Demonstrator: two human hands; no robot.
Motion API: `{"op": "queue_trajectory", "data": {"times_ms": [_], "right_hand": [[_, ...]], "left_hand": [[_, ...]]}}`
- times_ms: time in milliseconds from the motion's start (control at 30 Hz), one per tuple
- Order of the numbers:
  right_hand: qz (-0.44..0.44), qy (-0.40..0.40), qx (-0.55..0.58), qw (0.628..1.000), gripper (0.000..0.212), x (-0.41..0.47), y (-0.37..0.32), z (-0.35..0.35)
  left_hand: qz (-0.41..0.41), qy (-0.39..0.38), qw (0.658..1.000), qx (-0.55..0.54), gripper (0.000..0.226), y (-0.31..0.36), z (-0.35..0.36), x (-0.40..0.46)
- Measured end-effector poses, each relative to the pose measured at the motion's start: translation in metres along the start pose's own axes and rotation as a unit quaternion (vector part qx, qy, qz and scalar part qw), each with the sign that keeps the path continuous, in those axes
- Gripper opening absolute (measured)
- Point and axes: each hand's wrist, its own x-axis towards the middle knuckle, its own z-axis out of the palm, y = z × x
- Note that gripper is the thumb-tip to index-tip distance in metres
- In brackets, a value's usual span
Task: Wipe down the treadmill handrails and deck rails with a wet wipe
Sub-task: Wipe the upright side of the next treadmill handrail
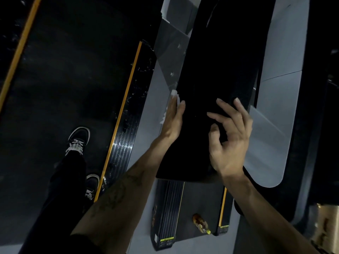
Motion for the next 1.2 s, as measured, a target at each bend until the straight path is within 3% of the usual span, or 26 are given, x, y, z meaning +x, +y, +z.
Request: {"op": "queue_trajectory", "data": {"times_ms": [67, 167, 267, 533, 700, 833, 1067, 1200], "right_hand": [[0.0, -0.001, 0.001, 1.0, 0.031, 0.0, 0.0, 0.001], [-0.005, -0.001, 0.001, 1.0, 0.03, 0.0, 0.002, 0.0], [-0.009, -0.003, 0.0, 1.0, 0.031, -0.001, 0.002, 0.0], [0.001, -0.01, 0.01, 1.0, 0.032, 0.001, -0.001, -0.002], [0.001, -0.01, 0.015, 1.0, 0.033, 0.0, 0.001, -0.002], [-0.004, -0.007, 0.013, 1.0, 0.032, -0.001, 0.002, -0.002], [0.0, -0.001, 0.023, 1.0, 0.032, 0.0, 0.002, -0.001], [-0.002, -0.001, 0.018, 1.0, 0.032, 0.0, 0.001, -0.002]], "left_hand": [[-0.009, 0.003, 1.0, -0.009, 0.068, -0.007, -0.002, -0.014], [0.057, -0.004, 0.998, -0.018, 0.078, -0.014, 0.006, -0.048], [0.091, -0.008, 0.995, 0.028, 0.075, -0.009, 0.014, -0.051], [-0.014, 0.005, 1.0, 0.007, 0.064, 0.006, -0.003, 0.004], [0.083, -0.026, 0.996, -0.007, 0.073, -0.021, 0.001, -0.038], [0.119, -0.025, 0.99, 0.066, 0.069, -0.008, 0.009, -0.029], [0.014, -0.004, 1.0, 0.026, 0.074, 0.007, 0.001, -0.001], [0.111, -0.017, 0.993, 0.034, 0.07, -0.003, 0.007, -0.034]]}}
